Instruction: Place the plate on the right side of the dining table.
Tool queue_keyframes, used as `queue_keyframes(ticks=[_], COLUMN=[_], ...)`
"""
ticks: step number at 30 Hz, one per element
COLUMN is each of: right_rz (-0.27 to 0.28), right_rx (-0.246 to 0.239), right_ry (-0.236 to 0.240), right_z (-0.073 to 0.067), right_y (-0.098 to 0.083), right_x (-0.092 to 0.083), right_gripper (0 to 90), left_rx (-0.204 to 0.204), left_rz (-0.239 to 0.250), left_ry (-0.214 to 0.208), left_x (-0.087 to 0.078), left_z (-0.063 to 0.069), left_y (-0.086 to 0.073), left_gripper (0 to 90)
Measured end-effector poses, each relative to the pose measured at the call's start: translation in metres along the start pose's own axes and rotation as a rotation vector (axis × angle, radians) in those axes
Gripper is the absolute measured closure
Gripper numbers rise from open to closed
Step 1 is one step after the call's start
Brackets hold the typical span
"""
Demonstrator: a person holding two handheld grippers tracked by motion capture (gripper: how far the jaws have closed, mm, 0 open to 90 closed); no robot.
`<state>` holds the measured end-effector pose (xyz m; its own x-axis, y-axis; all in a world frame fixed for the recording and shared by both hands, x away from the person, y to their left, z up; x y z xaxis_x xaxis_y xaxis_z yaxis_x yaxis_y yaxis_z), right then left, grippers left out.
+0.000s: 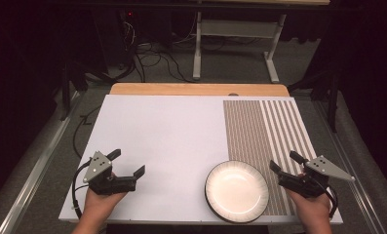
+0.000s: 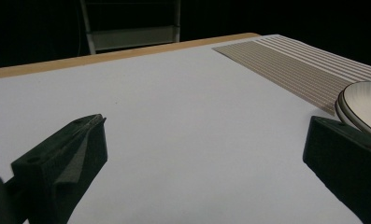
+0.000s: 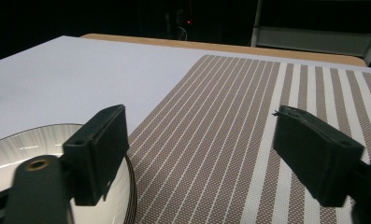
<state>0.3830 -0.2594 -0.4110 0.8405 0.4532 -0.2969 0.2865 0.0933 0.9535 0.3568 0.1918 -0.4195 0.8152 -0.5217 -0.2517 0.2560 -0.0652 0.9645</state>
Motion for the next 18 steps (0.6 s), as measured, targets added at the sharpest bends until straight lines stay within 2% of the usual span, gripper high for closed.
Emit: queue_keyframes(ticks=[2, 10, 11, 14, 18], right_rz=[-0.005, -0.044, -0.049, -0.047, -0.048], right_rx=[-0.008, -0.051, -0.049, -0.055, -0.067], right_ry=[0.003, 0.018, 0.021, 0.022, 0.03], right_z=[-0.0018, -0.0091, -0.0095, -0.0092, -0.0076], right_y=[-0.0005, -0.006, -0.0063, -0.0044, -0.0043], right_x=[-0.0005, 0.0024, 0.0023, 0.0001, -0.0051], right_gripper=[29.9, 40.0, 42.9, 51.9, 69.8], left_rx=[-0.003, 0.014, 0.025, 0.021, 0.024], left_rz=[0.0, 0.001, -0.01, -0.014, -0.015], left_ry=[-0.002, -0.013, -0.011, -0.015, -0.01], left_x=[0.0007, 0.0047, 0.0057, 0.007, 0.005], left_z=[0.0007, 0.0049, 0.0055, 0.0065, 0.0061], left_y=[-0.0016, 0.0012, -0.0006, -0.0021, -0.0017], left_gripper=[0.3, 0.3, 0.3, 0.3, 0.1])
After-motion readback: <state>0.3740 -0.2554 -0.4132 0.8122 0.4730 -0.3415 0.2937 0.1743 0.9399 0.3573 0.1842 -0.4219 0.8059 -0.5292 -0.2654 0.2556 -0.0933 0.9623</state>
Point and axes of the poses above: each handheld gripper's, and its own axes: x roughly forward along the jaws, y roughly out of its top, z roughly to its right, the point moved 9 cm from there along x, roughly forward along the jaws, and after that the axes turned 3 degrees about z, right-handed, at the moved point
